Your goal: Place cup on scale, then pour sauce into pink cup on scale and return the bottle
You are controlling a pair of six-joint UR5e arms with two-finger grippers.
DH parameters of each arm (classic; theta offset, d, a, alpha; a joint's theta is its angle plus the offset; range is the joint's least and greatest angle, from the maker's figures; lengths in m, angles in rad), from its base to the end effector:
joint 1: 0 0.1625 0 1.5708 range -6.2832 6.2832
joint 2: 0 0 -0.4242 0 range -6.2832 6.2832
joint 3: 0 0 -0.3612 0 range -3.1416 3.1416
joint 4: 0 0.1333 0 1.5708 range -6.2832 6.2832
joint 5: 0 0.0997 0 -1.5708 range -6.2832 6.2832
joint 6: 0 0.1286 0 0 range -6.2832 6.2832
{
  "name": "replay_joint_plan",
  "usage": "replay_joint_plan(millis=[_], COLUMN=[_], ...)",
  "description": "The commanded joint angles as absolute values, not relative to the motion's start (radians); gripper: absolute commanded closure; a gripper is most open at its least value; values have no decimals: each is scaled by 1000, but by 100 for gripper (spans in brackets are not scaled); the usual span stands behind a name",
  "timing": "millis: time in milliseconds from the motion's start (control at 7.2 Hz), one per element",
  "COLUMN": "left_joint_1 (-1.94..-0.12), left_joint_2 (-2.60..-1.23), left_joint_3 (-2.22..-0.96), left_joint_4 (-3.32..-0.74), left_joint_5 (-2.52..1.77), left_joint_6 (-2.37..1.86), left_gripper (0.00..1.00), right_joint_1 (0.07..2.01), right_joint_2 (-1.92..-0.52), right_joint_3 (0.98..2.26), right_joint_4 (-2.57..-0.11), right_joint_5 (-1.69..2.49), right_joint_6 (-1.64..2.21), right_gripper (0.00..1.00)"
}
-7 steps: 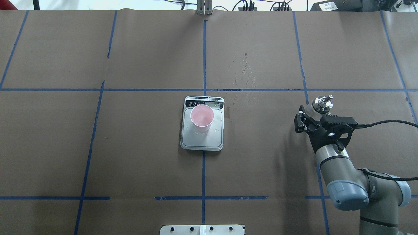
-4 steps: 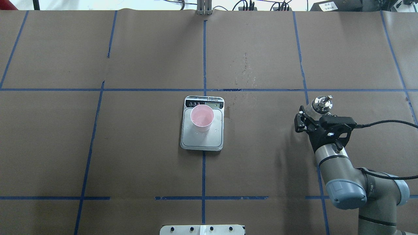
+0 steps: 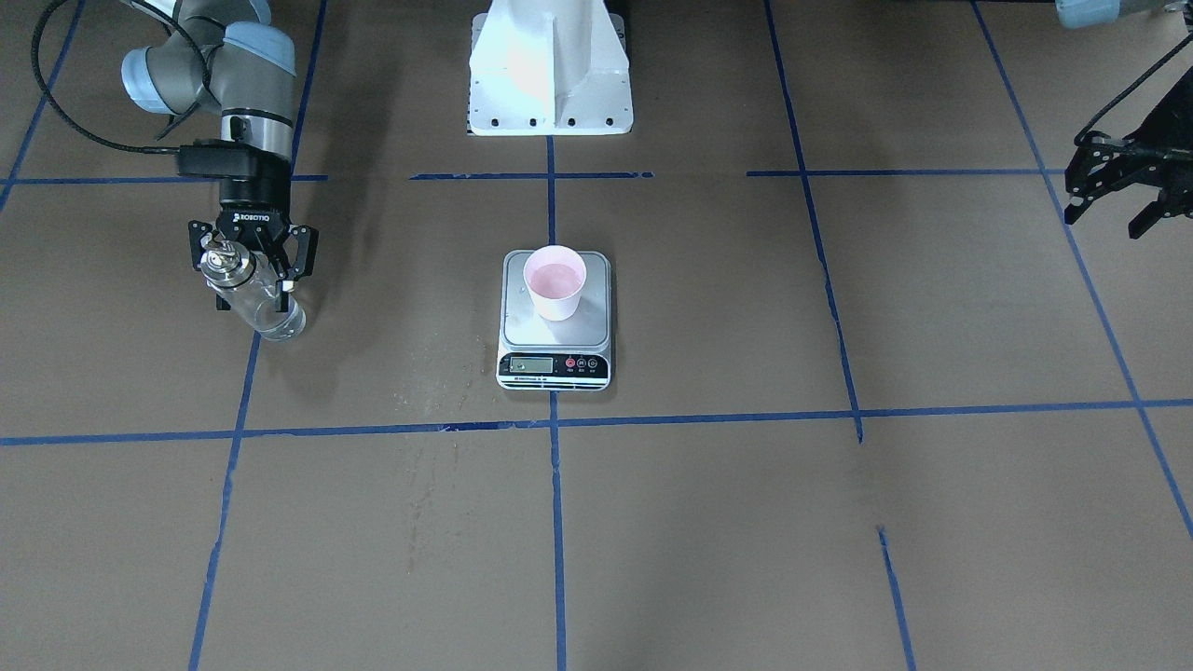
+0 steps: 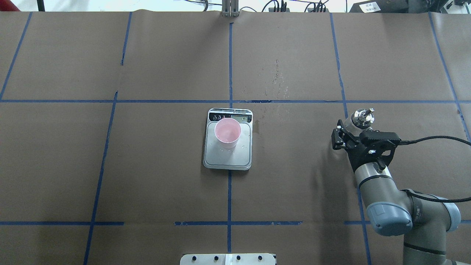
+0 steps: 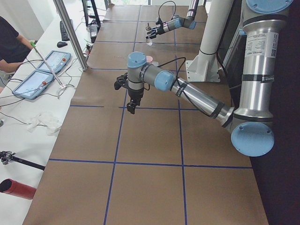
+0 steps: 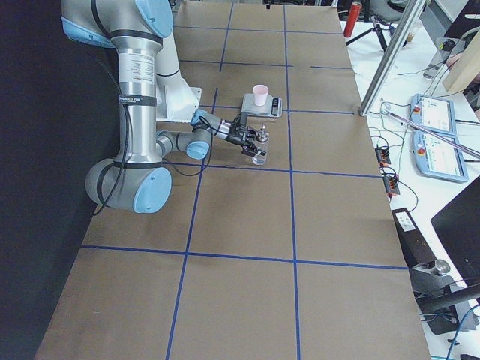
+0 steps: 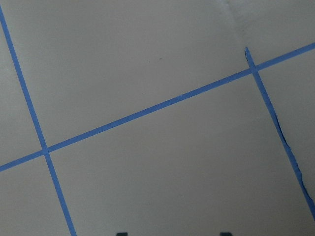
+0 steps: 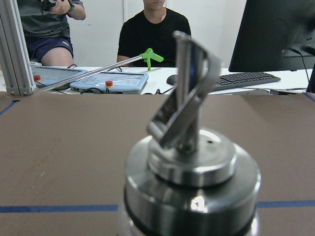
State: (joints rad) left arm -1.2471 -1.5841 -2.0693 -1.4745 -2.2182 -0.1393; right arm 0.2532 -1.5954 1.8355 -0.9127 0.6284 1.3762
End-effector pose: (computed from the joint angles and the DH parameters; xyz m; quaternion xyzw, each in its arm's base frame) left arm 0.0913 -0.4474 0.4634 0.1189 0.3478 0.1507 0.9177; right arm -0.3875 -0.3454 0.4698 0.4846 -0.2864 0.2205 0.7966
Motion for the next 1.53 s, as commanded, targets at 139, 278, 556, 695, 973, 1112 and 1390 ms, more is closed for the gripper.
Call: replay_joint_plan(millis=[139,278,556,695,973,1112,1390], left_joint_1=[-1247,-1247,-1247,-1247,-1247,-1249,-1249], left_joint_2=[-1585,-1585,-1586,-1586,-1591,-1592,-1594], left_joint_3=[-2069,-2069,-2069,-2074,-2077,-2077,-2079], left_joint_4=[-1474,-1474,-1474,-1474,-1474,-1474,-1474], left_joint_5=[-2218,-2218,-2218,-2218,-2218,-2218,-2220], left_joint_6=[-140,-140,-140,-140,-140,-140,-140], left_gripper=[30,30,30,30,30,30,30], right_joint_1=[252,252,252,250,250,252,247], right_joint_2=[-1595,-1595,-1595,-1597,-1597,-1597,-1597], right_joint_3=[1827,1821,1821,1821,1812,1815,1822], right_joint_4=[-913,-913,-910,-910,-907,-905,-905], right_joint_5=[630,630,630,630,629,629,620], right_joint_6=[1378,1378,1381,1416,1420,1420,1420], right_gripper=[99,88,50,0,0,0,0])
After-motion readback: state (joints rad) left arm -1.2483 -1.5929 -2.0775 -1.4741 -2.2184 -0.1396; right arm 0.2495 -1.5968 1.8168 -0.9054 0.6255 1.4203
